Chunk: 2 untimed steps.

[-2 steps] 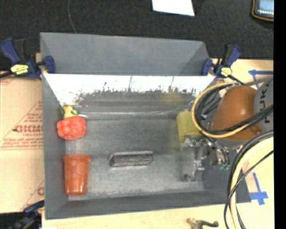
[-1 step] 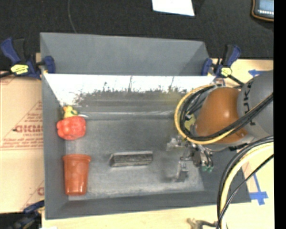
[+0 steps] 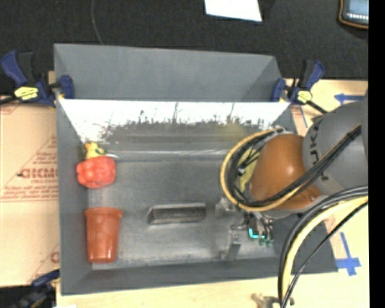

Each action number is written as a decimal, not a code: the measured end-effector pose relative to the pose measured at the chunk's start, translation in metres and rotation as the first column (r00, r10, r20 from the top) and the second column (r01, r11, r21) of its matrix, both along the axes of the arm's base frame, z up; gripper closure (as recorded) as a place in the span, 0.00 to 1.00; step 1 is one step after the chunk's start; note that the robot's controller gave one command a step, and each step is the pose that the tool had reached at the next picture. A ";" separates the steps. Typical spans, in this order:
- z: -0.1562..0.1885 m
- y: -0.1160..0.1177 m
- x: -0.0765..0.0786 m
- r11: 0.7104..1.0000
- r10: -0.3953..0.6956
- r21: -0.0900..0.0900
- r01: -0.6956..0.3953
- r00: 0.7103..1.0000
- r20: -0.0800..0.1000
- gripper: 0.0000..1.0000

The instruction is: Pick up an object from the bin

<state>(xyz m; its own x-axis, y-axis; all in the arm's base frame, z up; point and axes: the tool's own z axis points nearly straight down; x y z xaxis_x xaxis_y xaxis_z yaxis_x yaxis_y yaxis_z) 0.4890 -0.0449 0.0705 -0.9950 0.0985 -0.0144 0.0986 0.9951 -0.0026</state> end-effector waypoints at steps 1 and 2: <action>0.000 0.000 0.000 1.000 0.001 -0.001 -0.001 1.000 0.000 0.00; 0.000 0.003 0.000 1.000 0.012 -0.002 -0.012 1.000 -0.001 0.00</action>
Offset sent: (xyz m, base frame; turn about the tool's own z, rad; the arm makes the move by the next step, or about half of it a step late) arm -0.0011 0.0868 -0.0005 -0.2985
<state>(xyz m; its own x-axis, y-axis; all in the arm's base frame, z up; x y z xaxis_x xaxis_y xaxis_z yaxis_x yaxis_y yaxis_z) 0.4890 -0.0421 0.0706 -0.9962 0.0862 -0.0140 0.0863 0.9963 -0.0044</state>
